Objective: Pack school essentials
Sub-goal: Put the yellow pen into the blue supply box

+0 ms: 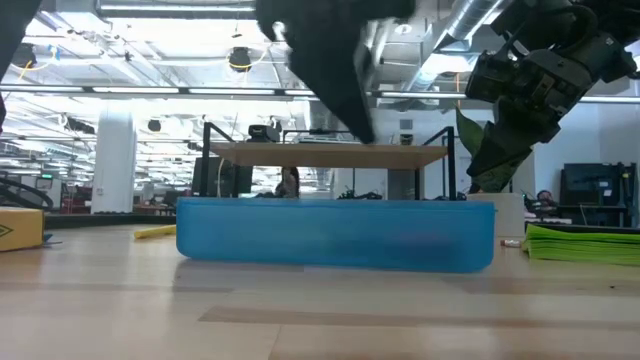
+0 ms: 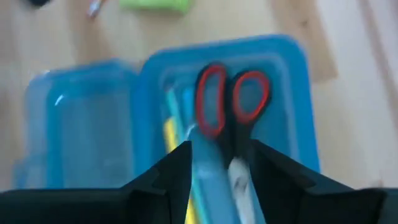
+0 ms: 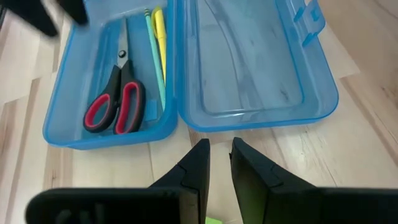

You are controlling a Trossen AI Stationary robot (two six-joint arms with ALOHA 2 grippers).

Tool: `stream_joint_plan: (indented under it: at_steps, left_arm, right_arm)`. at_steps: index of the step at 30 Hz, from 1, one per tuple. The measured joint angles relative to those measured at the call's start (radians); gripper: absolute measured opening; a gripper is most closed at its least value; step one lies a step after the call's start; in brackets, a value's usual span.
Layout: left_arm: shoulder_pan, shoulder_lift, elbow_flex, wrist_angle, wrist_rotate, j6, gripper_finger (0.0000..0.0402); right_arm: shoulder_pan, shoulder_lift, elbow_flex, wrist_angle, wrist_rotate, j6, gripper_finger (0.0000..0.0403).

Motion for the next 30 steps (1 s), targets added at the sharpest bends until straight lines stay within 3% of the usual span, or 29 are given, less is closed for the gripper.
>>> stream_joint_plan:
  at_steps: [4,8,12,17,21,25,30]
  left_arm:
    - [0.0,-0.09,-0.044,-0.073,-0.086,-0.061,0.0137]
    - [0.0,-0.192,-0.185,-0.065,-0.13,-0.124,0.0126]
    - [0.002,-0.357,-0.409,-0.003,-0.208,-0.213,0.0119]
    - [0.044,-0.625,-0.767,0.226,-0.31,-0.352,0.0117]
    - [0.132,-0.784,-0.981,0.343,-0.305,-0.497,0.0117]
    - [0.221,-0.834,-1.091,0.34,-0.283,-0.579,0.0118]
    - [0.311,-0.794,-1.141,0.324,-0.272,-0.626,0.0151]
  right_arm:
    - [0.0,0.0,0.0,-0.005,0.0,-0.002,0.0088]
    - [0.0,0.0,0.0,0.001,0.0,-0.018,0.0088]
    - [0.0,0.0,0.0,0.008,0.0,-0.022,0.0088]
    - [0.0,0.0,0.0,0.007,0.0,-0.021,0.0088]
    - [-0.004,0.0,0.0,0.019,0.001,-0.022,0.0088]
    - [-0.01,0.0,0.0,0.027,0.001,-0.021,0.0088]
    - [-0.01,0.0,0.0,0.027,0.002,-0.02,0.0088]
